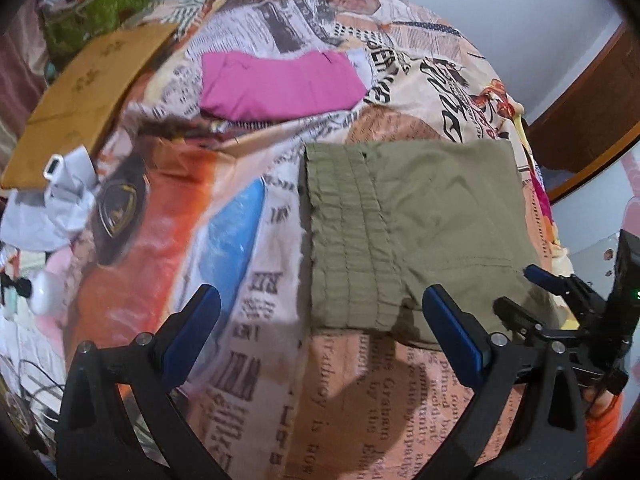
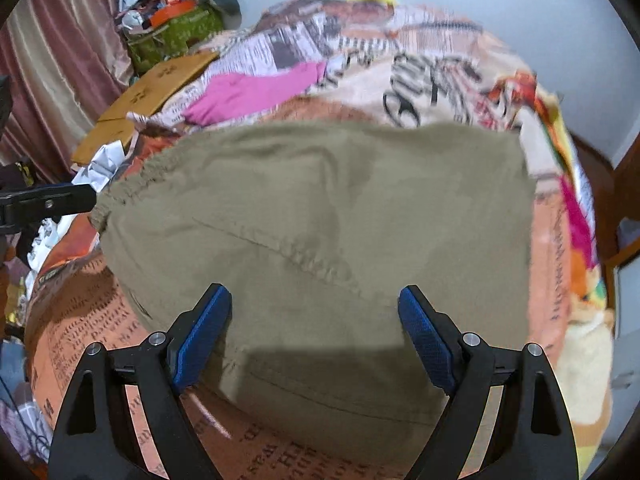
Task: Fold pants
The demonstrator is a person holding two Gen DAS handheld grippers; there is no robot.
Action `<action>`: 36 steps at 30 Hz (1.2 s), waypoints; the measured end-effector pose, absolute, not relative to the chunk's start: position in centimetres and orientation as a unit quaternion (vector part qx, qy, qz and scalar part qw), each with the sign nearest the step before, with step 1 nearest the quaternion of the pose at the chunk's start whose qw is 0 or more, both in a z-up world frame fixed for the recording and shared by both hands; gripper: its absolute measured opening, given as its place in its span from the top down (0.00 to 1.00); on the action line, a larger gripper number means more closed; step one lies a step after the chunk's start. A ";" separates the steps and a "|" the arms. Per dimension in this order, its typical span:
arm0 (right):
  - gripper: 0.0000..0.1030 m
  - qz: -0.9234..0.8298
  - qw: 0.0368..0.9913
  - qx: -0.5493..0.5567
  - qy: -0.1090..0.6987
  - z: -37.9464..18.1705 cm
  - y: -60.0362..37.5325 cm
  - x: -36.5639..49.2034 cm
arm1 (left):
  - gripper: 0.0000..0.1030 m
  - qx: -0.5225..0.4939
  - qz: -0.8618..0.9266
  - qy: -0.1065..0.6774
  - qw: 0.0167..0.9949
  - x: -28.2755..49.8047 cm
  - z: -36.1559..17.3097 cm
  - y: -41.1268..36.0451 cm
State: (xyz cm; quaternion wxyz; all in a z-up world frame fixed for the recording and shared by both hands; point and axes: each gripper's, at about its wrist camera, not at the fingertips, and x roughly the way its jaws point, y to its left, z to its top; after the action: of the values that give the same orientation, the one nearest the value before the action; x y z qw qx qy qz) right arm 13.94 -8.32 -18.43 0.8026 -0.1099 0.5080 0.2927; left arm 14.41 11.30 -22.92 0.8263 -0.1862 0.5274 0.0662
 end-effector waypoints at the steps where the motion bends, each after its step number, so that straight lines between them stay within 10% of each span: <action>1: 0.17 0.295 0.802 -0.105 0.510 -18.5 -8.5 13.9 | 0.01 -0.193 0.059 0.531 0.823 14.4 -23.1 11.1; 31: 0.17 0.306 0.795 -0.096 0.515 -18.8 -8.7 13.5 | 0.01 -0.279 -0.016 0.561 0.779 19.4 -27.0 8.3; 36: 0.17 0.307 0.794 -0.094 0.516 -18.9 -8.8 13.6 | 0.17 -0.231 0.015 0.551 0.802 20.4 -26.7 7.8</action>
State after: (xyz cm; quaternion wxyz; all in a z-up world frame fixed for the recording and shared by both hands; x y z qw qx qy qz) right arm 13.55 -8.81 -18.88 0.7943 -0.0936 0.5157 0.3071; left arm 20.38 7.82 -26.67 0.8019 -0.2307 0.5509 0.0149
